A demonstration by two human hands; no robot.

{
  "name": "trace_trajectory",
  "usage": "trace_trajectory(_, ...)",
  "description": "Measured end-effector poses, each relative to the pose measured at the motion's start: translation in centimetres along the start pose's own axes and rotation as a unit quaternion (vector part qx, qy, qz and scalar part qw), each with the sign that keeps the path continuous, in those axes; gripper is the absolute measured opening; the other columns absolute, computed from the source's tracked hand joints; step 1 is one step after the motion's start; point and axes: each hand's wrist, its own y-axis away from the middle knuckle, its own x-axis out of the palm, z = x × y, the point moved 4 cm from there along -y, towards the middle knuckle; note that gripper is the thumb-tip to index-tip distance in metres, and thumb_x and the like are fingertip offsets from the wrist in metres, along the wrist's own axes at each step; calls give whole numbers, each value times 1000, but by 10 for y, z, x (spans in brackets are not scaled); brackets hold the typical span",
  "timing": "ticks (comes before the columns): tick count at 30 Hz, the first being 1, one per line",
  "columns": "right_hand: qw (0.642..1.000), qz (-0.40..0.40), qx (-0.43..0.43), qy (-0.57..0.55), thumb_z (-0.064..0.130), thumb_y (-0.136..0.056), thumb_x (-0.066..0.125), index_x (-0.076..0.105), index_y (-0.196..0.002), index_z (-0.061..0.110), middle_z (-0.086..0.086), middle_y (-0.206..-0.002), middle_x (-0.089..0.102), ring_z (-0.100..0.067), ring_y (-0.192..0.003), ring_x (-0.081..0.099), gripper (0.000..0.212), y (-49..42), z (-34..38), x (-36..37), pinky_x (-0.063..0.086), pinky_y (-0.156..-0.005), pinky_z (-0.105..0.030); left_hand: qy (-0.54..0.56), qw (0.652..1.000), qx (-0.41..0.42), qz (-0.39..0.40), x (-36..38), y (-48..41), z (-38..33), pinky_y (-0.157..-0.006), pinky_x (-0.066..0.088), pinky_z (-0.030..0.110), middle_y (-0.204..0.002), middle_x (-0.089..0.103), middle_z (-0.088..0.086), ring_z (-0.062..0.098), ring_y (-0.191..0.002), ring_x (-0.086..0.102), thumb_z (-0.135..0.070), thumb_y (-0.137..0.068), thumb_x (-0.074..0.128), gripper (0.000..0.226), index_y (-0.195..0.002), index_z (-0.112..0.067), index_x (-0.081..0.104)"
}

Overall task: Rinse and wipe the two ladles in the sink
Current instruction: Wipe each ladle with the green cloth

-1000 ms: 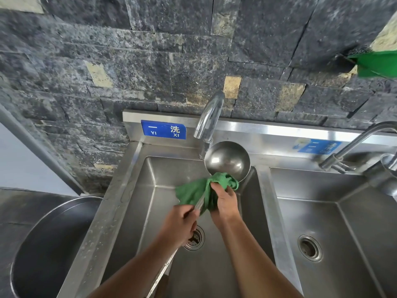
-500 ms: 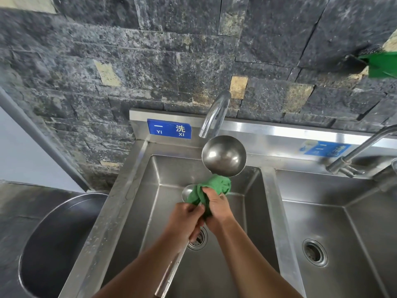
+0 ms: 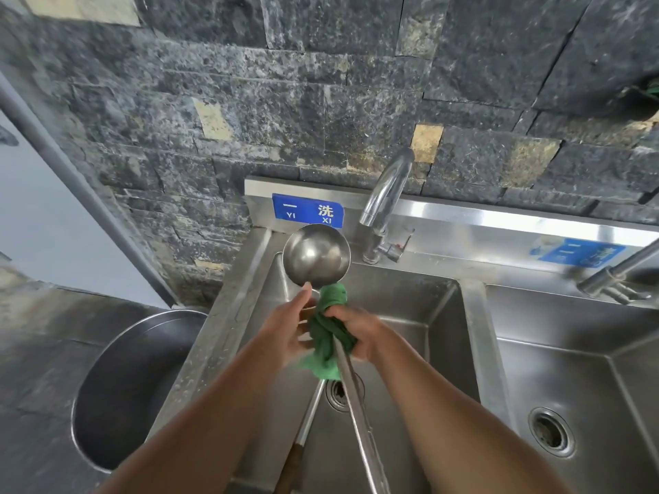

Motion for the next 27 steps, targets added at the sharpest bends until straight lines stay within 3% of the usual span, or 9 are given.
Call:
trace_trajectory(3, 998, 39, 3, 56, 7, -85, 64, 68, -101, -3, -24, -94, 74, -39, -94, 68, 20, -1, -5, 23, 50, -99, -56, 69, 997, 9, 17, -1, -7, -7, -102, 48, 51, -108, 69, 20, 34, -98, 65, -43, -87, 69, 49, -112, 0, 68)
trace_trajectory(5, 996, 43, -1, 76, 4, -88, 61, 68, -89, 2, -16, -77, 74, -33, -81, 69, 7, -2, -4, 29, 51, -99, -53, 75, 997, 6, 5, -9, -10, -9, -99, 51, 49, -97, 70, 18, 33, -87, 66, -38, -92, 64, 33, -95, -5, 71)
trace_trajectory(6, 995, 47, -2, 85, 4, -88, 61, 68, -89, 3, -14, -74, 73, -30, -77, 68, 7, -2, -2, 32, 54, -96, -50, 85, 996, -6, 15, -10, -11, -10, -95, 52, 47, -97, 69, 18, 31, -86, 66, -38, -94, 61, 34, -96, -6, 70)
trace_trajectory(10, 990, 82, -29, 112, 7, -91, 57, 66, -96, 7, -11, -81, 70, -21, -71, 68, 10, 1, 6, 38, 59, -71, -32, 124, 992, -21, 10, -16, -19, -18, -71, 59, 36, -113, 68, 17, 28, -90, 68, -39, -93, 59, 45, -123, -6, 64)
trace_trajectory(12, 989, 88, -43, 106, 6, -91, 57, 66, -97, 8, -13, -85, 69, -24, -76, 68, 11, 4, 7, 37, 59, -78, -37, 133, 991, 1, -2, -18, -24, -26, -66, 60, 36, -110, 70, 17, 28, -89, 67, -37, -94, 58, 39, -114, -4, 67)
trace_trajectory(15, 988, 113, -51, 92, 3, -89, 58, 66, -99, 3, -19, -91, 69, -33, -85, 67, 12, 12, -1, 33, 54, -90, -49, 151, 988, 26, 20, -16, -24, -38, -74, 56, 38, -92, 71, 12, 26, -86, 65, -35, -102, 43, 41, -92, -4, 68)
trace_trajectory(20, 984, 136, -65, 93, 2, -84, 61, 63, -103, 3, -13, -91, 70, -24, -85, 70, 19, 33, -28, 26, 57, -83, -36, 195, 979, 36, 52, -22, -22, -53, -76, 51, 41, -104, 69, 13, 23, -88, 70, -35, -106, 32, 46, -102, 1, 60)
trace_trajectory(24, 977, 168, -78, 109, -5, -83, 57, 59, -99, 1, -18, -91, 63, -24, -82, 67, 18, 63, -37, 19, 57, -81, -34, 229, 972, 29, 38, -22, -19, -62, -72, 51, 37, -88, 73, 15, 20, -75, 75, -33, -107, 32, 47, -92, 1, 60)
trace_trajectory(27, 968, 196, -75, 139, -13, -86, 48, 58, -102, -1, -24, -92, 57, -31, -81, 61, 22, 89, -42, 13, 56, -77, -35, 259, 965, 42, 16, -23, -20, -71, -71, 52, 34, -83, 73, 11, 19, -97, 66, -32, -107, 31, 47, -84, -2, 60)
